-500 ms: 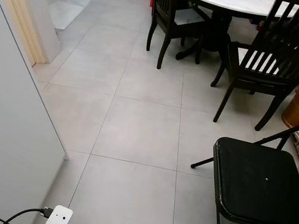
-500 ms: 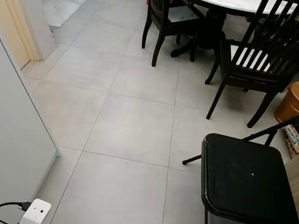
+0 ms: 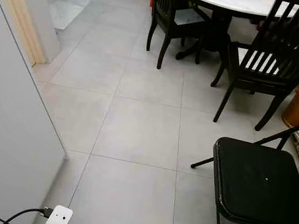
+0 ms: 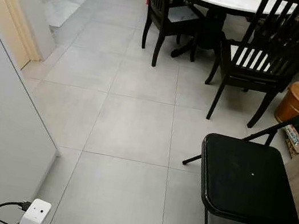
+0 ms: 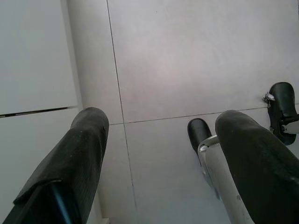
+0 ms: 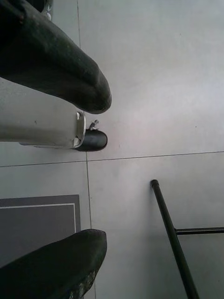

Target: Restocking fridge

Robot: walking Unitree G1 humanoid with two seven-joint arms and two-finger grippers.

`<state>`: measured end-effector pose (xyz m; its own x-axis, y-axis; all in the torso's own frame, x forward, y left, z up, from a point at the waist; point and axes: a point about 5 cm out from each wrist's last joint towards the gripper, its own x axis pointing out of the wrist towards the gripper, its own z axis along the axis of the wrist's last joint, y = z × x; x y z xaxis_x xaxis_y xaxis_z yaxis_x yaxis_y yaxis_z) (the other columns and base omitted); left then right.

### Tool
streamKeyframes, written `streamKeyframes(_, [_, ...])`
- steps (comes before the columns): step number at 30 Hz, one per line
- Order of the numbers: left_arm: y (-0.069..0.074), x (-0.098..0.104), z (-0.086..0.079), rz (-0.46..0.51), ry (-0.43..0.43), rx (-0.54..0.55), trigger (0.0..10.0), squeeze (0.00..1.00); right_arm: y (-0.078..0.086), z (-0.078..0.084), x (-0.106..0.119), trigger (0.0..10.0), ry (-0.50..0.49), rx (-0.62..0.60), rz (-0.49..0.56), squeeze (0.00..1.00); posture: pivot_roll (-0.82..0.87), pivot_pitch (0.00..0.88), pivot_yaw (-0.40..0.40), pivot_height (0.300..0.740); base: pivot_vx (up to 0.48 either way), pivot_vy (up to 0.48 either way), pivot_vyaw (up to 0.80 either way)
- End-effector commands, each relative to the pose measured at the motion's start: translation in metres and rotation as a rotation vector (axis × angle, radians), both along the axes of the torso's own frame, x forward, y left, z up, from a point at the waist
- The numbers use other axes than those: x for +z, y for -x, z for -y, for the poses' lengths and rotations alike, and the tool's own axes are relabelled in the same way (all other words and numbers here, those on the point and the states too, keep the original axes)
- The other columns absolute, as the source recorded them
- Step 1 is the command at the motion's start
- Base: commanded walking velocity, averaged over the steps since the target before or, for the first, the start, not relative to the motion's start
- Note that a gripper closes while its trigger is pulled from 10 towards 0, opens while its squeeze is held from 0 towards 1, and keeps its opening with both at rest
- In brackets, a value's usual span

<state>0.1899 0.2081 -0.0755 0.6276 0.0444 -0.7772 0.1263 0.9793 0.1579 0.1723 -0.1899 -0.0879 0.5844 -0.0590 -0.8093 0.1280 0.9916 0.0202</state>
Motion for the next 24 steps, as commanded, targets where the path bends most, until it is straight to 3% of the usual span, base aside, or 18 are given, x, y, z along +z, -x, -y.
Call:
streamKeyframes(1, [0.006,0.0,-0.024,-0.109,0.111,0.142,10.0,0.0,-0.027,0.074,0.03,10.0,-0.068,-0.318,0.1,0.0,0.03,0.0,-0.041,0.74,0.0,0.0,0.0])
streamKeyframes(15, [0.006,0.0,-0.024,-0.109,0.111,0.142,10.0,0.0,-0.027,0.074,0.03,10.0,-0.068,-0.318,0.1,0.0,0.03,0.0,-0.041,0.74,0.0,0.0,0.0])
streamKeyframes(18, [0.01,-0.002,-0.025,-0.11,0.067,0.131,10.0,0.0,-0.013,0.066,0.02,10.0,-0.067,-0.307,0.058,0.0,0.03,0.0,-0.033,0.74,0.0,0.0,0.0])
streamKeyframes(24, [0.01,-0.002,-0.026,-0.108,0.059,0.125,10.0,0.0,-0.015,0.064,0.02,10.0,-0.072,-0.305,0.062,0.0,0.03,0.0,-0.033,0.74,0.0,0.0,0.0])
